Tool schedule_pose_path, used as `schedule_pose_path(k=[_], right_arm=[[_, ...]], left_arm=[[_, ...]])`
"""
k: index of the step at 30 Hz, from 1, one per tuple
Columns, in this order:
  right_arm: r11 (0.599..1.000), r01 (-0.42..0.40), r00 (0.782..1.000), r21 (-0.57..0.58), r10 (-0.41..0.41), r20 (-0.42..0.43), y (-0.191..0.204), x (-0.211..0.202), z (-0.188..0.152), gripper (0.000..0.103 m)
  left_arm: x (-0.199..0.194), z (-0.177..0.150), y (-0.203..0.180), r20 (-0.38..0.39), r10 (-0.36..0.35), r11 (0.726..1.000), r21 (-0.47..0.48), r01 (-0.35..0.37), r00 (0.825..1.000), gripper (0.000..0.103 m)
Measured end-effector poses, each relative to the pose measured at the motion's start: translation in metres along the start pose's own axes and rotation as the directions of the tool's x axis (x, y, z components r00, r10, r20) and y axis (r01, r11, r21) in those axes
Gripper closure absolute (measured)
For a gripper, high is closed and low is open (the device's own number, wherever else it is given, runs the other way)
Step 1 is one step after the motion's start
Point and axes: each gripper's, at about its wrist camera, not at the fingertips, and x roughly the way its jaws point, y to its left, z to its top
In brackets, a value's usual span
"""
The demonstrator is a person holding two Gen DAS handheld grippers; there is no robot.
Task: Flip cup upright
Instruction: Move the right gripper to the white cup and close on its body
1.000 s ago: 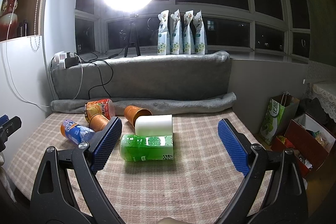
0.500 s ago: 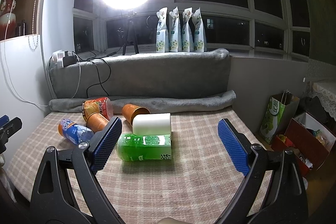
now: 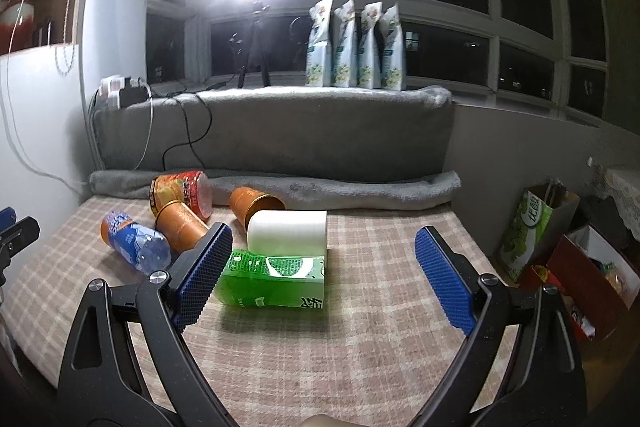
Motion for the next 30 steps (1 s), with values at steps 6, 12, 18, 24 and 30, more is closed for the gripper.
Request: schedule_pose_path(k=[6,12,18,24,30], right_arm=[[0.992,-0.082,0.995,-0.093,0.076,-0.062,0.005,0.030,0.008,0.008],[0.951,-0.231,0.964,-0.206,0.195,-0.183,0.009,0.072,0.023,0.008],[0.837,-0.404,0.888,-0.369,0.262,-0.378,0.013,0.133,0.042,0.009],[0.705,-0.533,0.813,-0.468,0.274,-0.514,0.023,0.173,0.051,0.009],[0.584,-0.647,0.718,-0.491,0.249,-0.650,0.036,0.208,0.042,0.009]], left_arm=[[0.006,-0.005,-0.001,-0.025,-0.005,1.000,0.013,0.005,1.000,0.016],[0.011,-0.010,-0.002,-0.054,-0.009,1.000,0.024,0.010,0.998,0.016],[0.015,-0.014,-0.002,-0.077,-0.011,0.999,0.030,0.013,0.997,0.016],[0.024,-0.015,0.000,-0.103,0.000,1.000,0.031,0.003,0.995,0.016],[0.037,-0.017,0.001,-0.154,-0.004,1.000,0.026,0.008,0.988,0.016]])
